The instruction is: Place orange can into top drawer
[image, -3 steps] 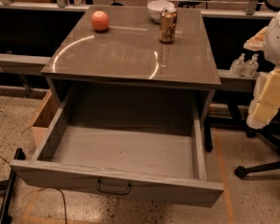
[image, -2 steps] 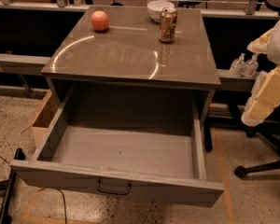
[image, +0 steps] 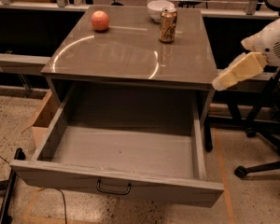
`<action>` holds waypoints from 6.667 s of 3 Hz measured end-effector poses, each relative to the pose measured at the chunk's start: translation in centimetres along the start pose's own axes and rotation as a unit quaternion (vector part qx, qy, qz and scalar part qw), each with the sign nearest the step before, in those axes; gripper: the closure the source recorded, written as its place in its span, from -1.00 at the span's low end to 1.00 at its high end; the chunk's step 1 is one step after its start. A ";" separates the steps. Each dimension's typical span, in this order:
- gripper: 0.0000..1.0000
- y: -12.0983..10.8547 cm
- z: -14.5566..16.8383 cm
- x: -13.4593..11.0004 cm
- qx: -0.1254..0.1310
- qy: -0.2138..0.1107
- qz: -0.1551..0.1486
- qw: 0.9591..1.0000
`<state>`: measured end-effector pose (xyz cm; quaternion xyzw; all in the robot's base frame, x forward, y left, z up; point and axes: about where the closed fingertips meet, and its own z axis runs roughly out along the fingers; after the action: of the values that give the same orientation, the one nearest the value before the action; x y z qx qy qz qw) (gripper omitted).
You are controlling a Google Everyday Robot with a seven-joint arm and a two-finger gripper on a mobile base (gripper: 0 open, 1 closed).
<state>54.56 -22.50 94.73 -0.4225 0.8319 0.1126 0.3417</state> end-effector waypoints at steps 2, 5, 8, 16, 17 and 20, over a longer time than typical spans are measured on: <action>-1.00 -6.0 7.2 -2.7 0.065 -0.091 0.049 0.993; -1.00 -11.4 9.9 -6.8 0.098 -0.156 0.067 0.981; -1.00 -16.7 14.6 -10.7 0.186 -0.259 0.132 0.939; 0.26 -25.1 24.2 -18.1 0.177 -0.327 0.142 0.917; 0.73 -23.3 22.0 -18.4 0.155 -0.333 0.117 0.923; 1.00 -13.9 16.9 -21.0 0.060 -0.384 0.092 0.917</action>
Offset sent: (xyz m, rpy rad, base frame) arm 0.1467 0.0094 -0.0420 0.1933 -0.2542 -0.2352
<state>81.97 -9.85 97.60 -0.2475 0.6768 0.2470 0.6478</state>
